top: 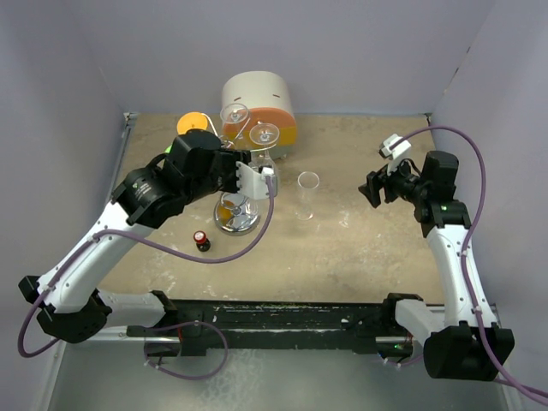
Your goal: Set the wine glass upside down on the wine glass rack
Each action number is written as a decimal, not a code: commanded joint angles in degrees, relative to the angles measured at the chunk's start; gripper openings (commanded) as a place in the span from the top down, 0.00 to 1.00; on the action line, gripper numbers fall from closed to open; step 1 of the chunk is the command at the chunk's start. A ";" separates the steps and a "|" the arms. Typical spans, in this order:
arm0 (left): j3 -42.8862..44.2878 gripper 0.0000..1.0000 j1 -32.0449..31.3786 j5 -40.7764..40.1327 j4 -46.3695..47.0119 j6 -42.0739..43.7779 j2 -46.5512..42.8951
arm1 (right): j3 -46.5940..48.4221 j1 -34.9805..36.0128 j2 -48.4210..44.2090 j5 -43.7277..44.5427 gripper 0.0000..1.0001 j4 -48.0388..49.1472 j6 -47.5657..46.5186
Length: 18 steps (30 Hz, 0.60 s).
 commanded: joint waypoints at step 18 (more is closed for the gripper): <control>10.76 0.09 7.08 -0.02 11.63 -16.61 -2.67 | 13.21 4.94 7.40 -4.18 0.24 1.86 1.31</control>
